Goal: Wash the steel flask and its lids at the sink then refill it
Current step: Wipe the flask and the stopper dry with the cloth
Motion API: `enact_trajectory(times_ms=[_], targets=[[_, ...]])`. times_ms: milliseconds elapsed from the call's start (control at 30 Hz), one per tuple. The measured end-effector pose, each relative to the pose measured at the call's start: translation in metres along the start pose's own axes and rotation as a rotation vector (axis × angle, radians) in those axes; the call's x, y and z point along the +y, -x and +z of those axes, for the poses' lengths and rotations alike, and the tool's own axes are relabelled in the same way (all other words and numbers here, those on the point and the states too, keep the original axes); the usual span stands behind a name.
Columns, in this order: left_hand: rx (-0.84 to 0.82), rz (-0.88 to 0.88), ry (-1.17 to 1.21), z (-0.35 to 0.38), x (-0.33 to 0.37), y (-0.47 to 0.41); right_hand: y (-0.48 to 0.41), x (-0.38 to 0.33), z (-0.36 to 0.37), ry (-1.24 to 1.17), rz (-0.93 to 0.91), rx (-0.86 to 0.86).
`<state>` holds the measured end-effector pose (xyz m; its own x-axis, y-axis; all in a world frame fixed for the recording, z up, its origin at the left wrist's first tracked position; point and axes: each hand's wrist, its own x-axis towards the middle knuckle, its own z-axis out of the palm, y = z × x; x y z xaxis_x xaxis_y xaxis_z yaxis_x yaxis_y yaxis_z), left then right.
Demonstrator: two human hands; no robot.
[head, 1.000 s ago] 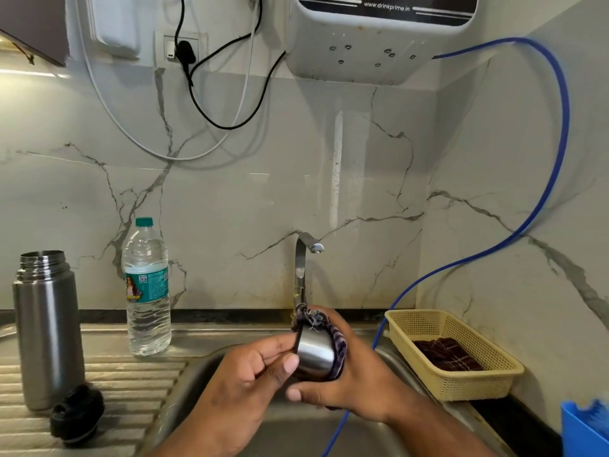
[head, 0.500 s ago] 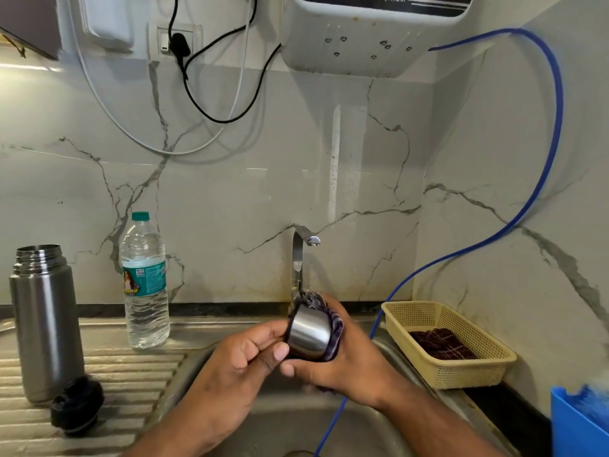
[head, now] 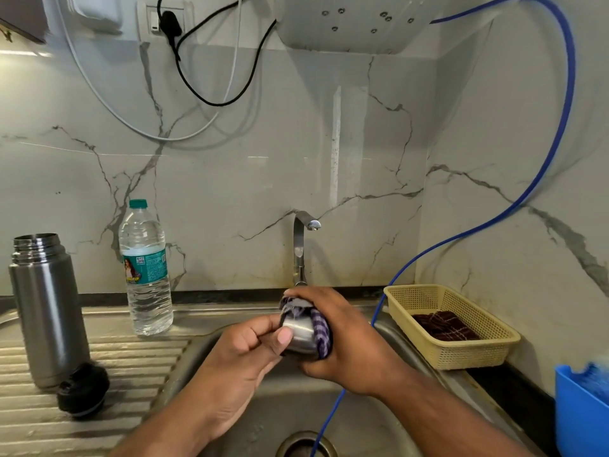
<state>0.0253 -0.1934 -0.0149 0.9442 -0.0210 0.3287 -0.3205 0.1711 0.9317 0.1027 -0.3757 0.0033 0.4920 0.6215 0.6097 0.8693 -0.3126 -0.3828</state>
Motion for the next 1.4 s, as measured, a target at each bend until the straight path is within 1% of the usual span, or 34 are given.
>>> enact_trajectory(times_ms=[100, 167, 200, 267, 367, 400, 467, 500, 533, 633, 700, 733, 800, 833, 900, 933, 1000, 1067, 1100, 1167, 1200, 1233, 1267, 1333, 1400], targets=[[-0.039, 0.077, -0.163, -0.002, 0.000, 0.000, 0.001, 0.000, 0.003, -0.238, 0.108, 0.024], [-0.057, 0.088, -0.264, -0.002, 0.002, 0.000, 0.000, -0.002, 0.005, -0.312, 0.173, 0.000], [-0.061, 0.082, -0.274, -0.002, 0.003, 0.001, 0.000, -0.002, 0.005, -0.316, 0.182, 0.003], [-0.069, 0.046, -0.253, -0.001, 0.006, 0.003, -0.001, 0.000, 0.002, -0.223, 0.134, 0.025], [-0.049, -0.019, -0.164, -0.001, 0.008, 0.000, 0.000, -0.001, 0.001, 0.097, 0.056, -0.035], [-0.045, -0.020, -0.143, -0.002, 0.007, 0.000, 0.000, -0.002, 0.001, 0.186, 0.045, -0.045], [-0.039, 0.029, -0.167, -0.001, 0.006, 0.000, 0.000, -0.003, 0.003, 0.237, 0.030, -0.035], [-0.034, 0.063, -0.192, -0.001, 0.007, 0.001, 0.000, -0.005, 0.004, 0.184, 0.034, -0.026], [-0.032, 0.094, -0.219, 0.000, 0.009, 0.002, 0.000, -0.005, 0.003, 0.062, 0.068, -0.026], [-0.053, 0.158, -0.268, 0.000, 0.013, 0.002, -0.001, -0.003, 0.004, -0.438, 0.276, -0.087], [-0.052, 0.154, -0.279, -0.001, 0.014, 0.001, -0.002, -0.003, 0.006, -0.517, 0.308, -0.072], [-0.056, 0.147, -0.294, -0.003, 0.012, 0.001, -0.001, -0.004, 0.007, -0.474, 0.277, -0.035], [-0.078, 0.107, -0.301, -0.004, 0.011, 0.001, 0.001, -0.004, 0.006, -0.262, 0.152, 0.047], [-0.096, 0.078, -0.280, -0.003, 0.012, 0.001, 0.001, -0.005, 0.004, -0.148, 0.091, 0.060], [-0.115, 0.007, -0.204, -0.002, 0.014, 0.001, 0.001, -0.006, 0.001, 0.024, 0.013, 0.032], [-0.101, -0.022, -0.152, -0.001, 0.014, 0.001, 0.000, -0.007, 0.000, 0.064, 0.004, 0.014], [-0.059, -0.025, -0.089, -0.001, 0.013, 0.000, 0.001, -0.008, 0.002, 0.048, 0.004, 0.009], [-0.037, 0.013, -0.119, -0.002, 0.012, -0.001, 0.001, -0.009, 0.004, -0.039, 0.038, 0.027], [-0.043, 0.027, -0.133, -0.002, 0.012, -0.001, 0.001, -0.008, 0.004, -0.123, 0.081, 0.026], [-0.058, 0.052, -0.177, -0.003, 0.011, -0.001, -0.001, -0.008, 0.005, -0.350, 0.230, -0.014], [-0.066, 0.061, -0.201, -0.004, 0.011, -0.001, -0.001, -0.008, 0.006, -0.419, 0.284, -0.020], [-0.073, 0.062, -0.207, -0.003, 0.012, -0.001, -0.002, -0.007, 0.008, -0.435, 0.296, -0.003], [-0.078, 0.055, -0.188, -0.004, 0.011, -0.002, -0.002, -0.005, 0.009, -0.389, 0.273, 0.033], [-0.085, 0.005, -0.112, -0.004, 0.014, -0.002, -0.001, -0.006, 0.007, -0.195, 0.178, 0.087], [-0.068, -0.066, -0.015, -0.003, 0.017, -0.002, 0.000, -0.010, 0.003, 0.012, 0.103, 0.055]])
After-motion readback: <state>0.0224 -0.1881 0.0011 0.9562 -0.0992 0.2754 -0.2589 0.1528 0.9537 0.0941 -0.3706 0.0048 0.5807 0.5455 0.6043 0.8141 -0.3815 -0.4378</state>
